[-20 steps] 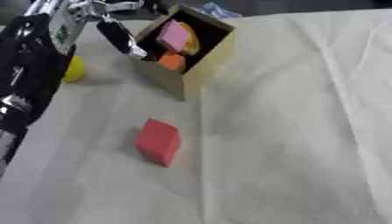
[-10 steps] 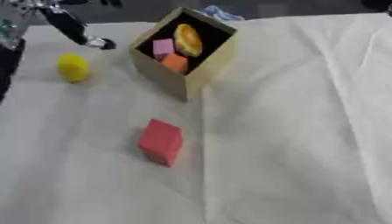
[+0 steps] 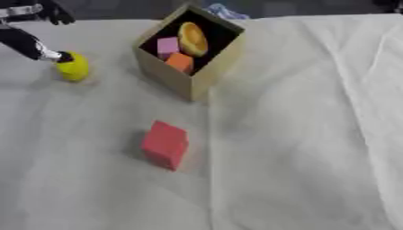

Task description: Pick up objects on the table and place them in the box.

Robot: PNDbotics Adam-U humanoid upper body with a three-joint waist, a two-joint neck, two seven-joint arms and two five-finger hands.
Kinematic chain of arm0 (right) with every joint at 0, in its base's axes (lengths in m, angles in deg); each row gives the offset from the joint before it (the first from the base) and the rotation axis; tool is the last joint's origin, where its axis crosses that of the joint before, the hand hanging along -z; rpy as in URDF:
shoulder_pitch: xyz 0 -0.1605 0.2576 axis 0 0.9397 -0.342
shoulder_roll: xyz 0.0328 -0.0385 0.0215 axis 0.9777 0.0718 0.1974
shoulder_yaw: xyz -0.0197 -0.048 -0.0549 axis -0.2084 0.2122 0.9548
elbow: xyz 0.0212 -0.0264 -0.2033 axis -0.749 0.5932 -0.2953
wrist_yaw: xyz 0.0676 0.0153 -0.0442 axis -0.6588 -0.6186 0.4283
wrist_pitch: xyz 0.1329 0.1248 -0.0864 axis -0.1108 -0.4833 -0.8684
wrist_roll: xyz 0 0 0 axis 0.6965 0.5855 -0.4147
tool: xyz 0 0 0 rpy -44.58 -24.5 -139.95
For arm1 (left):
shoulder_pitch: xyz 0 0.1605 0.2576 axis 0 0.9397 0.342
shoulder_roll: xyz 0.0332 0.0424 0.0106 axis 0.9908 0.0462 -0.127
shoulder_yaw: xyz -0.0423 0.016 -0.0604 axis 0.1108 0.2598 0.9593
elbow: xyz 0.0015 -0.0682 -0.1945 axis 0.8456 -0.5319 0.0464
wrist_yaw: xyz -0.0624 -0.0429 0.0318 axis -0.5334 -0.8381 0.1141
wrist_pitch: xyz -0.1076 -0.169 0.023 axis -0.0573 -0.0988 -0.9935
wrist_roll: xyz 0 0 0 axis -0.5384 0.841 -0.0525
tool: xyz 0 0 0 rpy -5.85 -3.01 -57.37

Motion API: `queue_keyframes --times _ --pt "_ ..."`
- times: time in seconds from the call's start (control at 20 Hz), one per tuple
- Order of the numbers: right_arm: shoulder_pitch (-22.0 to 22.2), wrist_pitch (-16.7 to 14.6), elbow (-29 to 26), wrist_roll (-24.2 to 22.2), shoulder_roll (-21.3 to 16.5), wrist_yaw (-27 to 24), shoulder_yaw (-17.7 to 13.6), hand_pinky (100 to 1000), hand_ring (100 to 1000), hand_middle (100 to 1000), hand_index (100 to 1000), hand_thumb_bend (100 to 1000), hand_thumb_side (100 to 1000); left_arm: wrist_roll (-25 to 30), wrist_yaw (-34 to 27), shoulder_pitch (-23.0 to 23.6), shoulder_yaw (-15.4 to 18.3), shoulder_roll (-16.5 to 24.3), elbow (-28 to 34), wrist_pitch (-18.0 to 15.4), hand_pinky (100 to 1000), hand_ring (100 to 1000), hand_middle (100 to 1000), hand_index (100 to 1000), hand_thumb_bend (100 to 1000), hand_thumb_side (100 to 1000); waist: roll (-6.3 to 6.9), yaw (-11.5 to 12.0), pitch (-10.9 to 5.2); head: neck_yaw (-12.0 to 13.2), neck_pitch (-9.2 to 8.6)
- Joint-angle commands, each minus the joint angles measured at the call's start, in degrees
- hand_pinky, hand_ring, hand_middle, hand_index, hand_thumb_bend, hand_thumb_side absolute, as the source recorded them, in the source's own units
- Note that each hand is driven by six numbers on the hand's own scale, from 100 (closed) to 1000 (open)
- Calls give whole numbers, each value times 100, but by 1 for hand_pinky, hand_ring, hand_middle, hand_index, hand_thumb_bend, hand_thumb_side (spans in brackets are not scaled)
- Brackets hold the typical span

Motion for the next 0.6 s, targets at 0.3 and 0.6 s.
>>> queue_keyframes --times 0.3,0.6 --pt "-67 -7 -113 43 -146 30 -80 887 861 688 847 100 709 -172 437 -73 203 161 -385 198 838 797 776 891 539 469 -15 -51 -60 90 -142" --pt "-73 -6 -113 30 -148 26 -88 888 860 685 847 100 714 -669 936 -113 338 72 -612 357 832 803 789 907 581 418 -24 -96 23 150 -201"
